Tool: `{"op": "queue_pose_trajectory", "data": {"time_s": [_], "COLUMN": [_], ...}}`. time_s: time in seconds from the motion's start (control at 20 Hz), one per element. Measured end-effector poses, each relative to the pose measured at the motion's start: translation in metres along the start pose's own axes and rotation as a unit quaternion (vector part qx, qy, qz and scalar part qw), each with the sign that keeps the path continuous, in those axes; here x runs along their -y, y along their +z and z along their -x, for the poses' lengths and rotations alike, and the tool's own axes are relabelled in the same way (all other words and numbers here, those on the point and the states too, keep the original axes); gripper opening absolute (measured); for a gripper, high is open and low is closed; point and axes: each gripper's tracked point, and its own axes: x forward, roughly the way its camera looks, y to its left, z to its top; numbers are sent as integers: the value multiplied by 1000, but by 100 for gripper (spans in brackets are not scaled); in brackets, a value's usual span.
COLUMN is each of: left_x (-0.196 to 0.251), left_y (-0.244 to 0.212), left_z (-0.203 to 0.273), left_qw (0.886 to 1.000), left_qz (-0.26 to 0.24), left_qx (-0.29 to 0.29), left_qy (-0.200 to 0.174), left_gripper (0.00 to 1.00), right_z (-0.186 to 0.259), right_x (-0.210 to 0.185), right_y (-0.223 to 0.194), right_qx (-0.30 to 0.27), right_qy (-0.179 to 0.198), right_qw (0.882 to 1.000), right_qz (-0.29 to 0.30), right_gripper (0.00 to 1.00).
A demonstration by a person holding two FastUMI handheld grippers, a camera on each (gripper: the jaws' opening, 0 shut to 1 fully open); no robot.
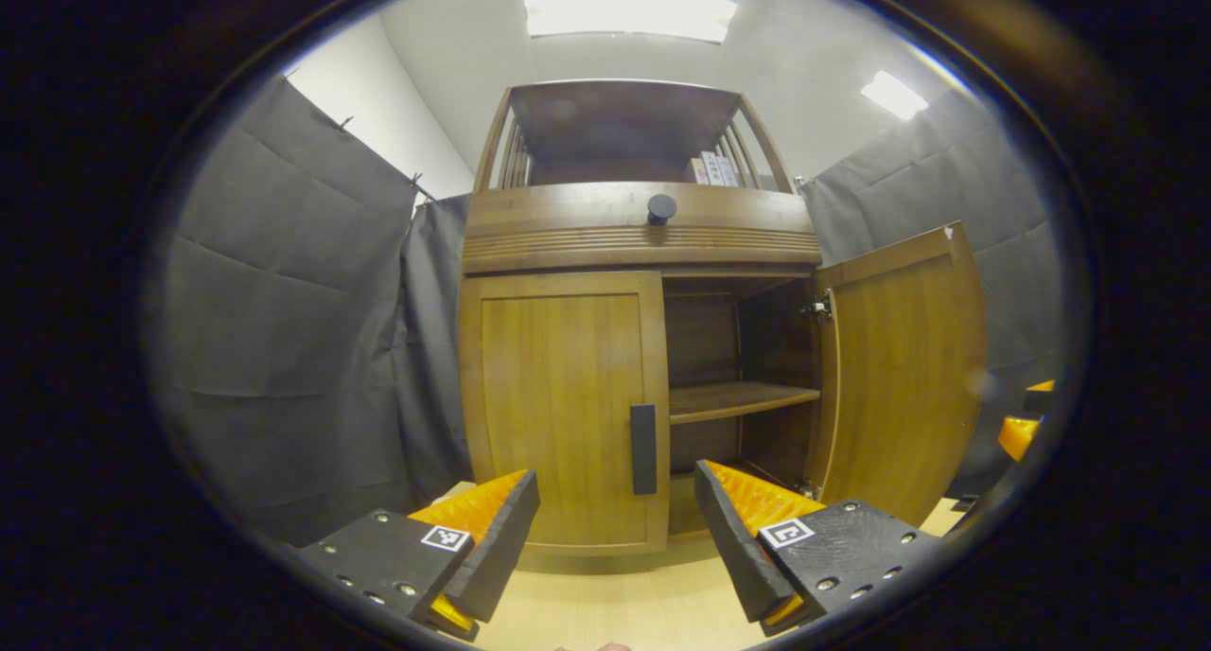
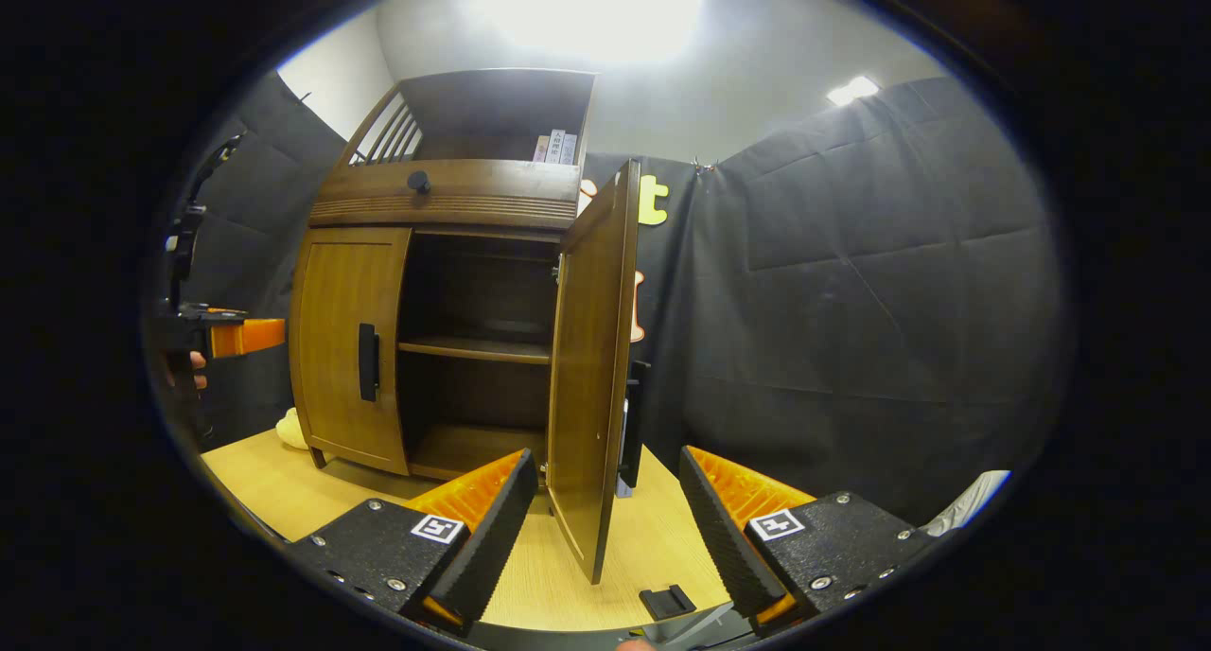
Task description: Open the right door of the double-door shoe cabinet with the right hand, and open the left door with the left hand.
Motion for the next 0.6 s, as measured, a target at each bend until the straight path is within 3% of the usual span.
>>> {"op": "queue_pose_trajectory", "data": {"time_s": [0.05, 0.15, 0.2, 0.6], "left_x": [1, 5, 3, 5], "left_y": [1, 1, 0, -11], "left_z": [-3, -10, -17, -42], "left_qw": [1000, 1000, 1000, 1000], "left_qz": [1, 6, 9, 20], "left_qx": [1, 0, 0, -8], "left_qy": [0, -1, -1, -2], "left_gripper": [100, 100, 95, 100], "right_z": [-2, -3, -5, -12], "right_x": [-2, -3, -3, -9], "right_y": [-3, -8, -9, -20], "right_qx": [-2, -8, -10, -28], "right_qy": [1, 1, 1, -3], "right_qw": [1000, 1000, 1000, 1000], "right_qz": [-2, -8, -10, -14], "right_gripper": [93, 93, 93, 94]}}
